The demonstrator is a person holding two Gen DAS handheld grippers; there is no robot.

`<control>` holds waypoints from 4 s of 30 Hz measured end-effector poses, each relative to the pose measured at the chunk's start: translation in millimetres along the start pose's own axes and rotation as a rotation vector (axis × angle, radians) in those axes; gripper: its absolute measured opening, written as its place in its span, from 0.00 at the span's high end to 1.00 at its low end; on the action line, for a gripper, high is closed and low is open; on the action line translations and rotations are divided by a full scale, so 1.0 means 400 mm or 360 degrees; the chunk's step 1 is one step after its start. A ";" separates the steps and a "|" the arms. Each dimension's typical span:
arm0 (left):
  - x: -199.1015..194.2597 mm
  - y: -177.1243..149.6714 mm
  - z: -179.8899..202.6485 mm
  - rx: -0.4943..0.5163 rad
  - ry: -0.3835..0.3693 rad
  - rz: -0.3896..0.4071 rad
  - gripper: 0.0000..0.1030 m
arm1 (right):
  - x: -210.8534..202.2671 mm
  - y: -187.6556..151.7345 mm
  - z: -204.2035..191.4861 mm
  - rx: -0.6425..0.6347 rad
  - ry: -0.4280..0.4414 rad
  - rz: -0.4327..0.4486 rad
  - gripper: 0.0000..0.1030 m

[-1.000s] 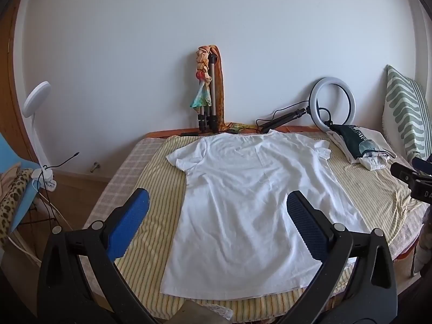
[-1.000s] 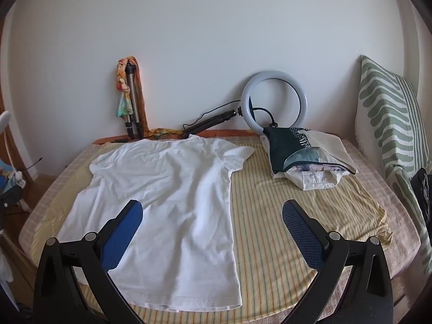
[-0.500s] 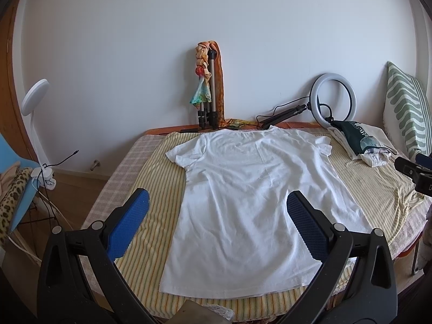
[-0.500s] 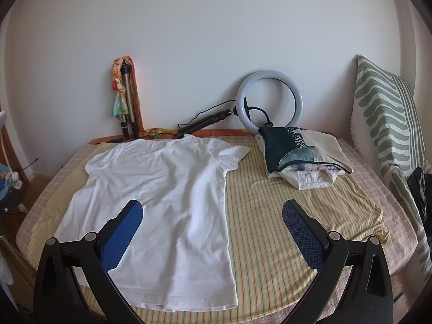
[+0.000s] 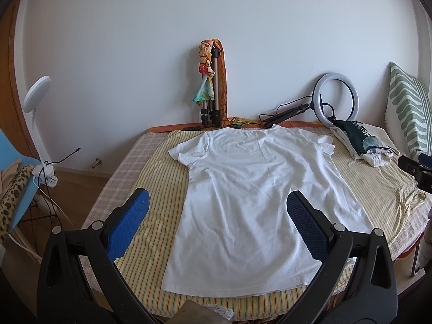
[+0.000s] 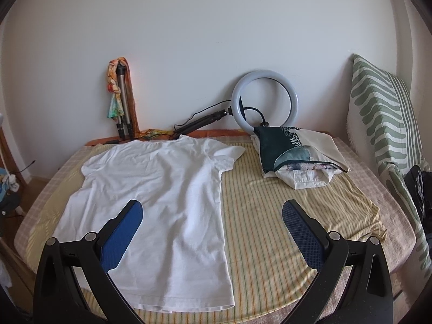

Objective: Fold small clothes

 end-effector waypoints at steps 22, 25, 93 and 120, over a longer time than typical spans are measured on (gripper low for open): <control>0.002 -0.009 -0.024 -0.0017 0.0018 -0.0019 0.00 | 0.005 -0.003 0.002 -0.0005 -0.0015 -0.0002 0.00; 0.003 -0.006 -0.028 -0.0021 0.0027 -0.0026 0.00 | 0.006 -0.004 0.002 -0.0008 -0.0019 -0.0003 0.00; 0.207 -0.348 -0.332 -0.0807 0.0030 -0.0619 0.80 | 0.856 0.233 -1.114 -0.0718 0.0871 -0.0749 0.33; 0.131 -0.254 -0.194 -0.0716 -0.0320 -0.0489 1.00 | 0.858 0.389 -0.870 -0.0477 0.0797 -0.0480 0.97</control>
Point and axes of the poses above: each gripper's, at about its wrist camera, not at the fingertips, and x roughly the way its jaws point, z to its right, y to its top, the point moved 7 cm from there along x, roughly the way its jaws point, and after that the axes turned 10 degrees about -x, right-handed, at the moved point
